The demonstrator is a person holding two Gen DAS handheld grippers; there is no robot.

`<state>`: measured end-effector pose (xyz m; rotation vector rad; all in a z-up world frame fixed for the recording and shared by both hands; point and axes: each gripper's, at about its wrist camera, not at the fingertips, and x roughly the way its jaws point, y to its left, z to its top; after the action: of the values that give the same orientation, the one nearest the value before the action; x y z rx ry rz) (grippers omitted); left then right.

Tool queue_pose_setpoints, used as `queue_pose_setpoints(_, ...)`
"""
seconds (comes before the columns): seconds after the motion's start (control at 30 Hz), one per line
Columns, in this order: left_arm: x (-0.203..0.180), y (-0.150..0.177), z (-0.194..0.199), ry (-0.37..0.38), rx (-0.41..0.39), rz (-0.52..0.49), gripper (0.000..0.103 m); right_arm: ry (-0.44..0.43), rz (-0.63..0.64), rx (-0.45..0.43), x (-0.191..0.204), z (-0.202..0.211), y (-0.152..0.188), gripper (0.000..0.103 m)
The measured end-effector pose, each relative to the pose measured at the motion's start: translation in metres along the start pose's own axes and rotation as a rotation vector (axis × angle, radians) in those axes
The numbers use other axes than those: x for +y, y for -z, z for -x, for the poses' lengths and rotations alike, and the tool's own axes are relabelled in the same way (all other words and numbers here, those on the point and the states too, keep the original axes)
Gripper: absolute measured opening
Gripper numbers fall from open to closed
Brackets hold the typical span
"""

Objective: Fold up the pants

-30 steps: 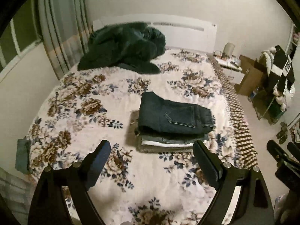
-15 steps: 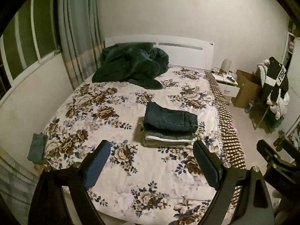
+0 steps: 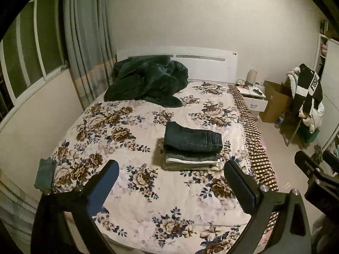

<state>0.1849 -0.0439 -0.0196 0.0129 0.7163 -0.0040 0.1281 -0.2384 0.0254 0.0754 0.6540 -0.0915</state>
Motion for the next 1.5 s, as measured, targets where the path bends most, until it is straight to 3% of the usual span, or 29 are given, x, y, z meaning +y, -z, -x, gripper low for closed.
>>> queue_pose_setpoints(0.5, 0.000, 0.011, 0.020, -0.016, -0.005, 0.010, 0.101, -0.008, 0.024, 0.017, 0.007, 0.007, 0.005, 0.103)
queue_pose_setpoints(1.5, 0.004, 0.018, 0.024, -0.004, 0.020, 0.011, 0.101, -0.032, 0.022, 0.048, 0.005, 0.002, 0.024, 0.103)
